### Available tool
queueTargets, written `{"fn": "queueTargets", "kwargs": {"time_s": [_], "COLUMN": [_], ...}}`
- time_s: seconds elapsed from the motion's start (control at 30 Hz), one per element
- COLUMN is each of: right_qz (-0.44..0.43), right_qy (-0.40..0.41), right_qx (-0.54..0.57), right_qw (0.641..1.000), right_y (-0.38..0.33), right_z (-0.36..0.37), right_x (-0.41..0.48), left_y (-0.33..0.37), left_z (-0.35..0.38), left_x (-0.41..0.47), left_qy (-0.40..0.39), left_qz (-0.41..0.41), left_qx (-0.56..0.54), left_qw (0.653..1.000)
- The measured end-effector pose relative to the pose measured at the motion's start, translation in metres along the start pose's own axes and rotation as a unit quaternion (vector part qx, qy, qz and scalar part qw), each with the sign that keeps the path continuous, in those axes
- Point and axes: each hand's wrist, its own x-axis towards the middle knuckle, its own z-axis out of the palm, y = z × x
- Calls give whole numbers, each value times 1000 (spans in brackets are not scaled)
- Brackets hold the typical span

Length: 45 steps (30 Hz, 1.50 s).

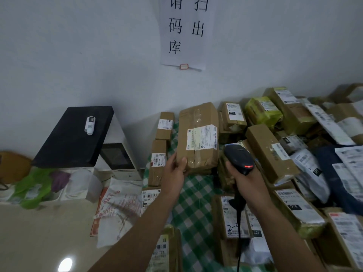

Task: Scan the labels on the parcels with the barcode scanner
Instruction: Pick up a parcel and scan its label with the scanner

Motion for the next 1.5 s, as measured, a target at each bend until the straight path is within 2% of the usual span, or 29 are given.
{"fn": "queueTargets", "kwargs": {"time_s": [0.13, 0.27, 0.4, 0.53, 0.67, 0.83, 1.0, 1.27, 1.5], "right_qz": [-22, -23, -5, 14, 17, -14, -62, -58, -52], "right_qy": [-9, -8, 6, -16, -41, -12, -79, -157, -183], "right_qx": [59, 89, 114, 117, 110, 25, -131, -262, -308], "right_qw": [998, 996, 993, 993, 993, 1000, 986, 950, 932], "right_y": [-5, -4, -3, -4, -4, -6, -9, -9, -2], "right_z": [9, 13, 10, 8, 8, -1, -8, -1, 5], "right_x": [-10, -18, -20, -27, -32, -31, -31, -32, -32], "left_y": [-2, -6, 2, 12, 16, 32, 55, 94, 98], "left_z": [-1, -3, -11, -21, -29, -45, -62, -91, -99], "left_x": [-31, -51, -59, -54, -45, -36, -10, 41, 57], "left_qy": [-16, -31, -57, -112, -130, -117, -111, -154, -176], "left_qz": [46, 58, 22, -49, -34, 47, 95, 99, 80], "left_qx": [7, 16, 25, -32, -48, 81, 210, 381, 417], "left_qw": [999, 998, 998, 992, 990, 989, 967, 906, 888]}}
